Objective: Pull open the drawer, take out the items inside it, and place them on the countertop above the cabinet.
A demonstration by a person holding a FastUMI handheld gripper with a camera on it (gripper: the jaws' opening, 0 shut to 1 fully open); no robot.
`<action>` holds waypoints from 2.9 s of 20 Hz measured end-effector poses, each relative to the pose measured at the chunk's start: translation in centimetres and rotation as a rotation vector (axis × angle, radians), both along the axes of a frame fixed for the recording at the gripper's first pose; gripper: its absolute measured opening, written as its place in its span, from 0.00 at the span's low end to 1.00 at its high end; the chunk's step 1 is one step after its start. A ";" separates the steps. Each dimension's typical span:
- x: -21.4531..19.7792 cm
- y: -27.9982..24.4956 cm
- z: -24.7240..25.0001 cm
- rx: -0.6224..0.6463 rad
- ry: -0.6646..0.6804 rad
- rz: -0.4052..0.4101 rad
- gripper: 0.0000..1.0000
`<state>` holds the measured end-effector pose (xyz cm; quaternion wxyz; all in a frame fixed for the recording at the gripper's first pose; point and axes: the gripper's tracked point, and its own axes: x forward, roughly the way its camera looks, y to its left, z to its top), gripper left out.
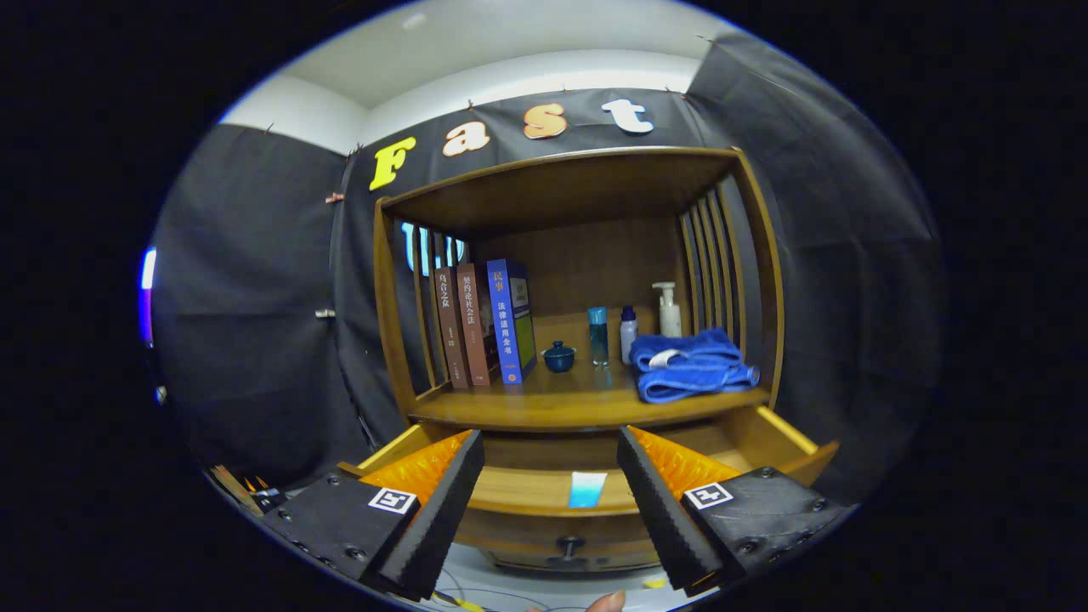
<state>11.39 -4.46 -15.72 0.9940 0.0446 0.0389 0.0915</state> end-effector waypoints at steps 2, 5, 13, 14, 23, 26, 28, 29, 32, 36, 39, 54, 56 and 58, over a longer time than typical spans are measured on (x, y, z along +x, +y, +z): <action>1.8 0.5 1.0 -0.070 0.044 0.017 0.98; 4.7 1.5 0.9 -0.073 0.168 0.039 0.99; 11.1 1.2 -8.8 -0.094 0.669 0.011 0.98; 11.6 0.8 -10.2 -0.117 0.712 0.007 0.98; 12.3 -1.7 -20.8 -0.234 1.055 -0.047 0.98; 12.0 -0.6 -22.9 -0.213 1.120 -0.042 0.94; 11.4 -0.1 -24.2 -0.220 1.175 -0.028 0.91; 10.9 0.1 -24.9 -0.216 1.212 -0.027 0.84; 11.0 0.1 -24.0 -0.225 1.248 -0.038 0.62; 10.8 0.0 -23.3 -0.193 1.230 -0.057 0.38; 10.5 0.0 -20.7 -0.167 1.180 -0.033 0.38; 17.0 -1.9 -3.9 -0.161 0.909 0.004 0.38; 19.5 -2.1 -4.6 -0.164 0.915 -0.023 0.38; 21.3 -2.5 -6.3 -0.189 0.954 -0.055 0.38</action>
